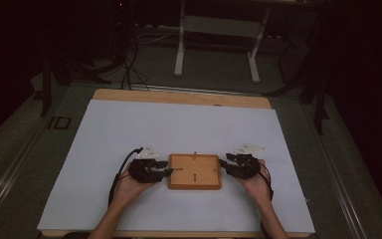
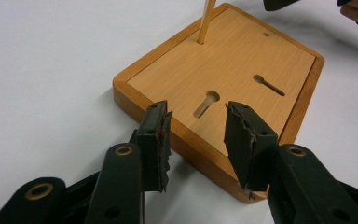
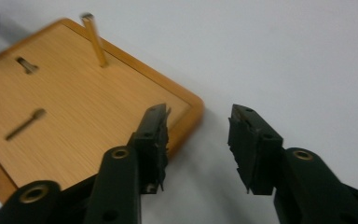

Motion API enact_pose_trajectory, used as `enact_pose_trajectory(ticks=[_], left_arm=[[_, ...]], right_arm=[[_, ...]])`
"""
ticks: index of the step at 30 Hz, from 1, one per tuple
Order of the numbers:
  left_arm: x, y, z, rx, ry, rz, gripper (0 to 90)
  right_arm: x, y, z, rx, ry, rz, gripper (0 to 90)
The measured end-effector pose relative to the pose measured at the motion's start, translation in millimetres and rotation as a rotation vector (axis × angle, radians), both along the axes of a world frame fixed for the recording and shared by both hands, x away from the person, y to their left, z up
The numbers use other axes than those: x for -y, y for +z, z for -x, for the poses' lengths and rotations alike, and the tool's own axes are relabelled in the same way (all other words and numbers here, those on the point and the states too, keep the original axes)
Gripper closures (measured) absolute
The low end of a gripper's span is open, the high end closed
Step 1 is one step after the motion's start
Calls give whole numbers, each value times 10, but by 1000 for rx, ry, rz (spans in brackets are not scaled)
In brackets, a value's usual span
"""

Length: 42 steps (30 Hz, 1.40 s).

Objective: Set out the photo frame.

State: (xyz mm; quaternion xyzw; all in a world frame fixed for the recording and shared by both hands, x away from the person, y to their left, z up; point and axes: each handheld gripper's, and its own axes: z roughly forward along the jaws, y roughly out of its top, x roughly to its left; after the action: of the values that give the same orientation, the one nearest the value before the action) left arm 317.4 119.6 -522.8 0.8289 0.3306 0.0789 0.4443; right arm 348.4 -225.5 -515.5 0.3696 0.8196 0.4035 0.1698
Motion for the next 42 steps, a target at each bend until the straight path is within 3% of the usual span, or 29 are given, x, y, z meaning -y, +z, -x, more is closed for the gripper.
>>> enact_pose_trajectory(ticks=[18,25,31,42], left_arm=[[3,3,152,27,-11,-18,577],[13,-1,181,34,-17,-20,563],[26,-6,180,36,-24,-24,563],[72,-17,188,40,-48,-37,564]], right_arm=[[-468,28,-145,0,171,-25,660],[-598,-2,-166,-8,197,-57,680],[-712,-24,-210,-12,218,-55,706],[-774,-53,-316,-46,254,-86,799]])
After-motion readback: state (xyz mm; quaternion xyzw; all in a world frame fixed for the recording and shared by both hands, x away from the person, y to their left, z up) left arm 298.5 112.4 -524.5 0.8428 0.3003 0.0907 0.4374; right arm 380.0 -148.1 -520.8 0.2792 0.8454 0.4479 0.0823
